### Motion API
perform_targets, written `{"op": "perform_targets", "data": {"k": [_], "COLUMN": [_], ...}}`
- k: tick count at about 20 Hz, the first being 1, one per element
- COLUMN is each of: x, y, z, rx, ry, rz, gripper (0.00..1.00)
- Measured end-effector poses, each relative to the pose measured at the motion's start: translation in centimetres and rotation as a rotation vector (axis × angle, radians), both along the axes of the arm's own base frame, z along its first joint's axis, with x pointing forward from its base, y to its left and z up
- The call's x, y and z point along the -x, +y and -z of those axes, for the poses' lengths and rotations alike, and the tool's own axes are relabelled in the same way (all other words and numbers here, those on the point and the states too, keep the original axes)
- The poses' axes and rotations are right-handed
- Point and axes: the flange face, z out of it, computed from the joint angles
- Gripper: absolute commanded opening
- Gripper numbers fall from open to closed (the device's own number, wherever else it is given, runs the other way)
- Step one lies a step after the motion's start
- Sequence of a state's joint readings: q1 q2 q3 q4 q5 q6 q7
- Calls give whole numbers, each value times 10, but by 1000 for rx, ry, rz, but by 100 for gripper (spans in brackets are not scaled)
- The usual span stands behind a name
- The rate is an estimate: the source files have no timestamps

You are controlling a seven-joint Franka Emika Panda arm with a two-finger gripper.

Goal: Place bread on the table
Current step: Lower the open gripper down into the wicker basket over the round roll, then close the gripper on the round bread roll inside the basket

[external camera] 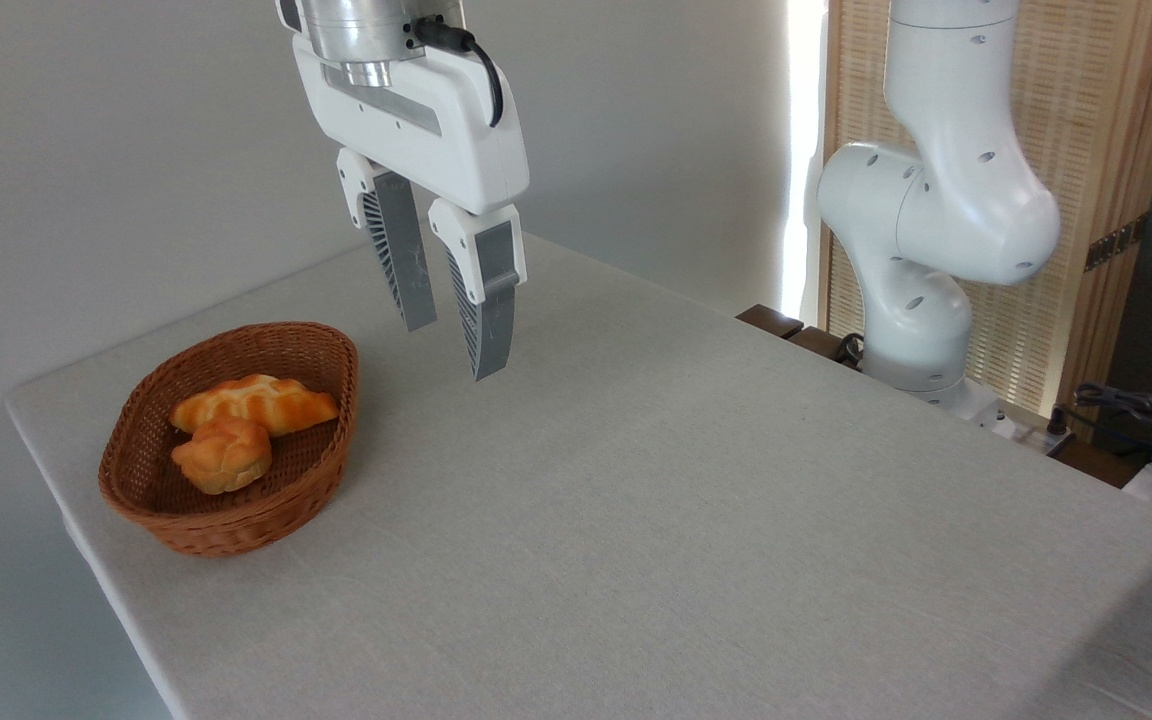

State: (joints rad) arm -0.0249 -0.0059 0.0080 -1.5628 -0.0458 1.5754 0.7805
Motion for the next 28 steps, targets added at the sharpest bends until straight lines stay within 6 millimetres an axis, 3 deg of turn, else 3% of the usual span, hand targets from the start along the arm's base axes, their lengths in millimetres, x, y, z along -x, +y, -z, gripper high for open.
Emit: {"op": "perform_targets", "data": {"k": [14,16,18,21,23,28], "x": [0,-2,-7,-21,-33,-53], "y": [-7,-31,-74,-145,-179,-219], "z": [0,0,4,24,45,107], "rx": [2,4,10,40,66,98], "ry": [-1,-21,-62,-145,-184,-185], "rz": [13,55,127,230,277,332], "gripper": [100,100,100,100,100,100]}}
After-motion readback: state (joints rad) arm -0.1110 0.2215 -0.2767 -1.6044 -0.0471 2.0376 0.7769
